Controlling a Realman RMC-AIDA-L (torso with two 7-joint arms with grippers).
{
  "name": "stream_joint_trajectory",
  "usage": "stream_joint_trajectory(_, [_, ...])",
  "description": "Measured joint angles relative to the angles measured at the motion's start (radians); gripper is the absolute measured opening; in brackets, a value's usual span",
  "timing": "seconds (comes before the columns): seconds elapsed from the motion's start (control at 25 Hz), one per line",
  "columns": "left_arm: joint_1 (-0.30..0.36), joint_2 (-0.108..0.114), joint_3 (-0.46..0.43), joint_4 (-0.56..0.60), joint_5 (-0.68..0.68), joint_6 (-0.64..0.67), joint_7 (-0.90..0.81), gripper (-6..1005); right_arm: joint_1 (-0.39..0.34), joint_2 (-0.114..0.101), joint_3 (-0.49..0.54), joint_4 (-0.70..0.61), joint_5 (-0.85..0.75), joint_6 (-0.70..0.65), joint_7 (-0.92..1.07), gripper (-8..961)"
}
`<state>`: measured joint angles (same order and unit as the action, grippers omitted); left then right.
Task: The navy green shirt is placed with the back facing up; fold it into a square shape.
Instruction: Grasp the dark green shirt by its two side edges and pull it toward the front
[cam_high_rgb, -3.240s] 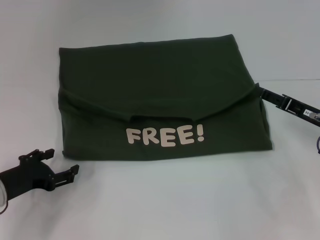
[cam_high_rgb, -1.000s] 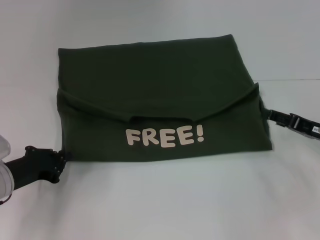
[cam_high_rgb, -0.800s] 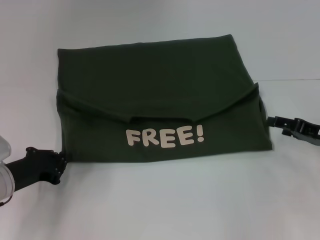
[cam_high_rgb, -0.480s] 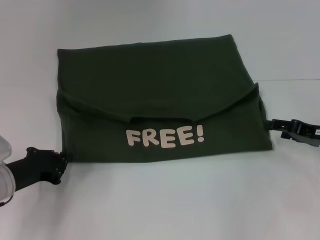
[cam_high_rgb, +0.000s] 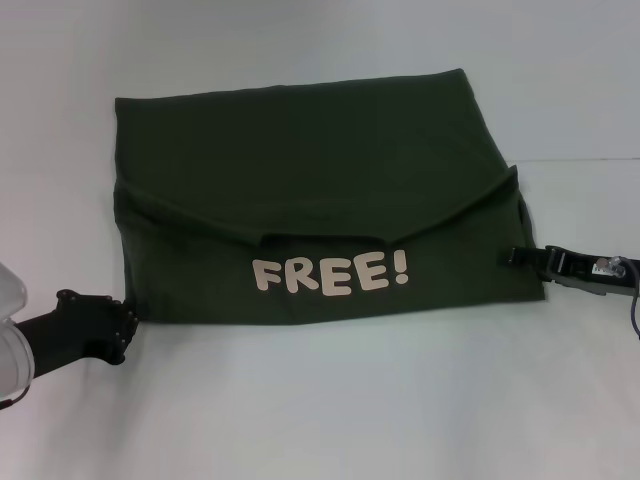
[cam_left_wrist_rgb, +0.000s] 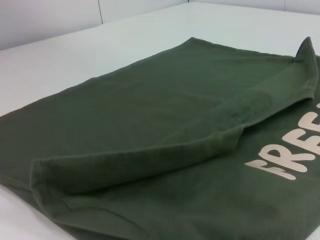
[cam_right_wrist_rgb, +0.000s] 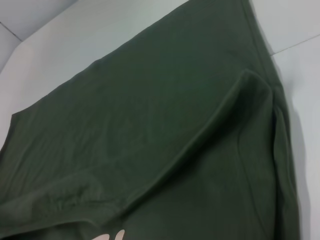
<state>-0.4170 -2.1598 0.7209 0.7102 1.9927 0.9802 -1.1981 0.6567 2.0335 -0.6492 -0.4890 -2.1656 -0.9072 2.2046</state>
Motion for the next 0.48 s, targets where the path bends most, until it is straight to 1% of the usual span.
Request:
stream_joint_trajectory(0.24, [-0.003,0.002,0.000,-0.001,-0.001,0.000,0.000,32,0.008,0.001,-0.008,0.012,0.000,0.006,0.000,775])
stream_joint_trajectory(0.48, [-0.003,0.003,0.000,-0.002,-0.002,-0.001,0.000,32,0.010,0.009,-0.010,0.013,0.000,-0.005,-0.002,767])
